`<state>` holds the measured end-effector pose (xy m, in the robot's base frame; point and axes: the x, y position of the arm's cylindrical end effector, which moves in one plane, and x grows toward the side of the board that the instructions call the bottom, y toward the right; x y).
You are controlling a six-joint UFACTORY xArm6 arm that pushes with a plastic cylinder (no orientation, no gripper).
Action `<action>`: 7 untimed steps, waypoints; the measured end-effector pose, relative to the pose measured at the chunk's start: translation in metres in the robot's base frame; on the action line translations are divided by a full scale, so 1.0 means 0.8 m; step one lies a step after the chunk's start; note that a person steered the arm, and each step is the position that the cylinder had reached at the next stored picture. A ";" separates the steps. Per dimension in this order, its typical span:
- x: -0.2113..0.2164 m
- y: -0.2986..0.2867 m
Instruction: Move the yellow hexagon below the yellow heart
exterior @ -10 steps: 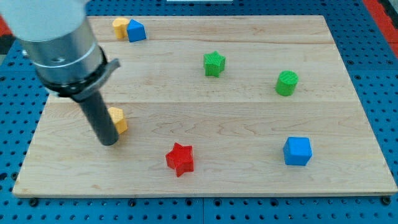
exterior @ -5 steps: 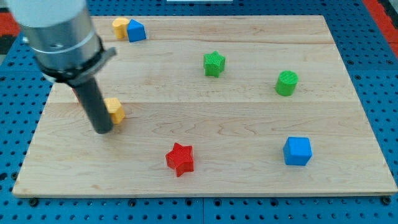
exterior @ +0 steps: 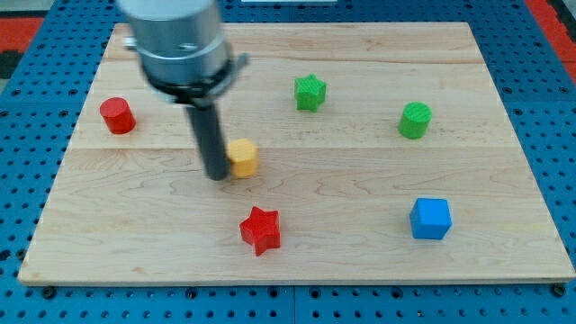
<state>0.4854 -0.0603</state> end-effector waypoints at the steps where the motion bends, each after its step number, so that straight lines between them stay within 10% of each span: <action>1: 0.003 0.063; 3: -0.138 0.007; 7: -0.207 0.009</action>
<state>0.3199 -0.0529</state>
